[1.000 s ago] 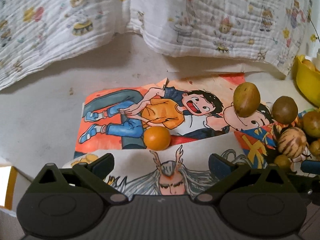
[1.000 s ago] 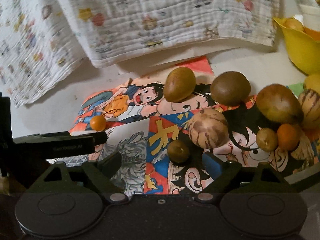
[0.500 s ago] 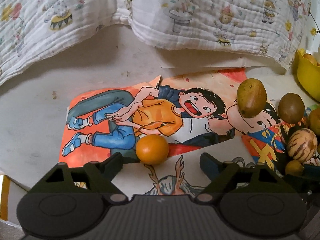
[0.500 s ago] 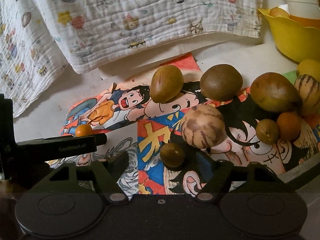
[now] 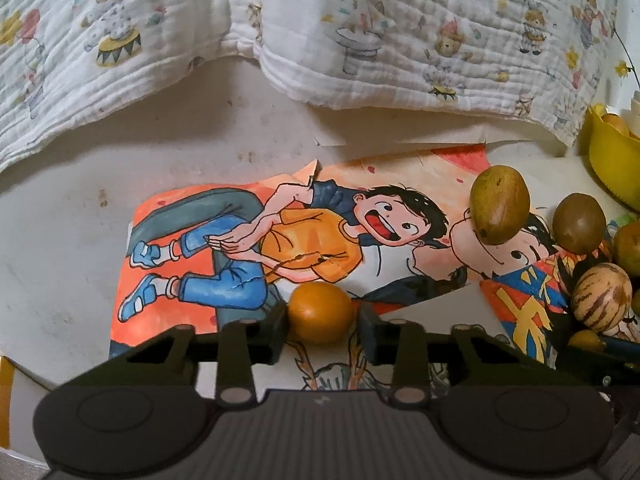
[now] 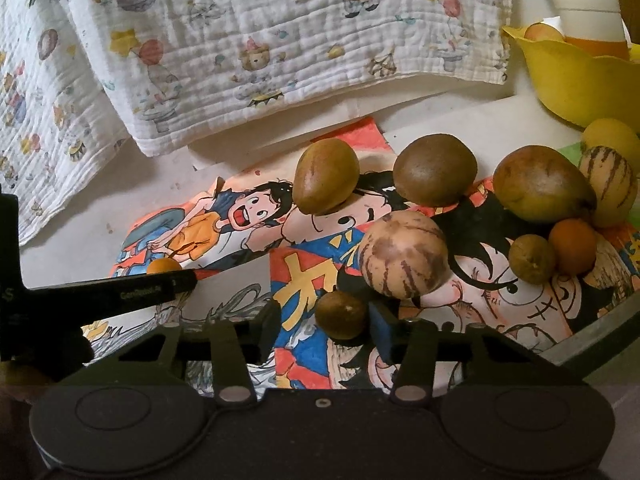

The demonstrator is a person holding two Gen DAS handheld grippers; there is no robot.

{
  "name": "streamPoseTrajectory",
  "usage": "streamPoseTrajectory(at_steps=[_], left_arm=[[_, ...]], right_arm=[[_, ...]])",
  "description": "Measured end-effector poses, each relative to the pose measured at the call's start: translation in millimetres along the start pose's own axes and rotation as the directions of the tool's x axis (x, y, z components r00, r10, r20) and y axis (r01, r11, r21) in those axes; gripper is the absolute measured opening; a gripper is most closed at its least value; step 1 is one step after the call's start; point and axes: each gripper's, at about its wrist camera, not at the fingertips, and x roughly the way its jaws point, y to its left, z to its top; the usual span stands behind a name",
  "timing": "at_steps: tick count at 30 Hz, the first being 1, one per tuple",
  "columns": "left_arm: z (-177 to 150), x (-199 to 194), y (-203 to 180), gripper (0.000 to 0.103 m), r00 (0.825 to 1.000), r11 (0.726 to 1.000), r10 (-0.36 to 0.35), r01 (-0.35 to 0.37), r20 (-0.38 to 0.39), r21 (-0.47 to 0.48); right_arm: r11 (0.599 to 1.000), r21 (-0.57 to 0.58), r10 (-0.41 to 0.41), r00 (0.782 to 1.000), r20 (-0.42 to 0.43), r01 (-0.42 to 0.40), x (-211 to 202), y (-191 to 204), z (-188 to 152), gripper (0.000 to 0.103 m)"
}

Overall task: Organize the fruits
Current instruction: 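Grasp a small orange with the left tool while the right tool grasps a small brown fruit, then carry both fruits onto the metal tray and open both tools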

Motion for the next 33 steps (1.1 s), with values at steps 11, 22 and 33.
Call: streamPoseTrajectory(at_steps=[11,22,33], left_arm=[[-6.1,-10.0,-18.1,0.037,0.998,0.997,-0.055,0.056,-0.018,0.045],[-18.7,-31.7,-43.9,0.037,0.994,0.991,-0.107,0.109,-0.032,0.073],[-42.5,-82.2,-68.8,0.037,0.994,0.992,-0.107,0.108,-0.017,0.060]], right_arm=[[1.000,0.011,-0.022,1.000,-0.005,0.022,-2.4,-2.9,-0.7,0.031],[1.000,0.021,0.023,0.999,-0.030,-0.023,-12.2,-13.6,2.0,0.030],[0.993,-0.071,0.093,0.994,-0.059,-0.097,-57.9,-28.0,-5.7,0.030]])
